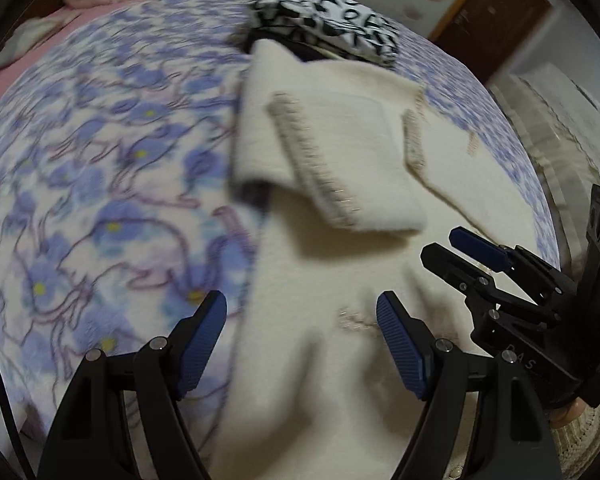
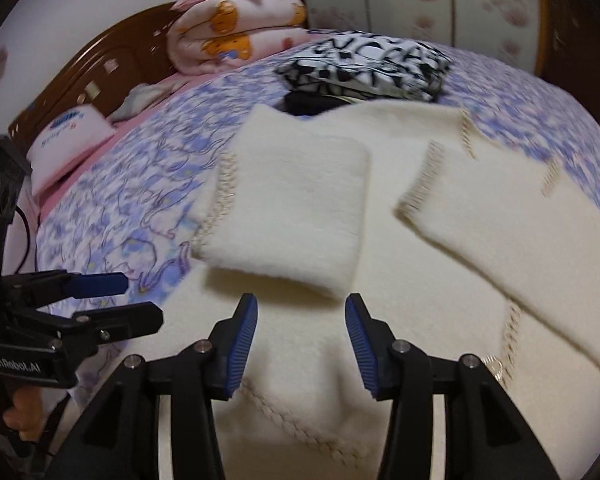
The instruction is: Fold large clothes
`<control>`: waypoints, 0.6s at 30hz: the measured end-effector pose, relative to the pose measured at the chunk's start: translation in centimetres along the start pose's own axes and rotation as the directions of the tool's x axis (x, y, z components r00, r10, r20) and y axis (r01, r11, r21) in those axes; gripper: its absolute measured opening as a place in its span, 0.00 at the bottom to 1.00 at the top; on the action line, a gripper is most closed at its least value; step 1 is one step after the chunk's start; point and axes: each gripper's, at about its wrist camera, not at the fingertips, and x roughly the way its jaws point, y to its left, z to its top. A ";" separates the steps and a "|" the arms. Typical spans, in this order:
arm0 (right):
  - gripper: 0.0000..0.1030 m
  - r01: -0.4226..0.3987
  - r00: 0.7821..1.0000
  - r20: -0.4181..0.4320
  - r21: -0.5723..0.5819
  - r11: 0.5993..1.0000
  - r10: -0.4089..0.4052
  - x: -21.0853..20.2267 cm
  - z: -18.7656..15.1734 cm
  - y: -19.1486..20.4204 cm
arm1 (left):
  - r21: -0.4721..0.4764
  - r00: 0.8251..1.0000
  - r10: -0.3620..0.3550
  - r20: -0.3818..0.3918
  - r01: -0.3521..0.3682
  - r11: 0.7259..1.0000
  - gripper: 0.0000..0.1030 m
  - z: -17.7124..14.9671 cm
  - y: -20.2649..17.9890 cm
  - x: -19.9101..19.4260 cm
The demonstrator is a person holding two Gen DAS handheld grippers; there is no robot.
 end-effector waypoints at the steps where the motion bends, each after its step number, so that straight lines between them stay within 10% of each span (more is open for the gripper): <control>1: 0.45 0.010 1.000 0.002 -0.037 0.999 -0.010 0.5 0.2 0.8 | -0.017 1.000 0.005 -0.005 -0.005 1.000 0.74 -0.3 0.9 -0.1; 11: 0.35 0.165 0.986 0.043 -0.335 0.928 -0.160 4.7 2.1 6.7 | -0.052 1.000 0.010 -0.027 -0.012 0.999 0.74 -1.2 2.6 0.5; 13: 0.06 0.146 0.989 0.041 -0.290 0.946 -0.140 4.0 3.2 5.9 | -0.042 1.000 0.007 -0.021 -0.008 0.999 0.74 -1.1 2.2 0.4; 18: 0.05 0.113 0.977 0.174 0.071 0.991 -0.124 -2.8 6.2 -2.7 | -0.009 1.000 -0.009 -0.020 0.008 1.000 0.74 -1.0 1.0 0.7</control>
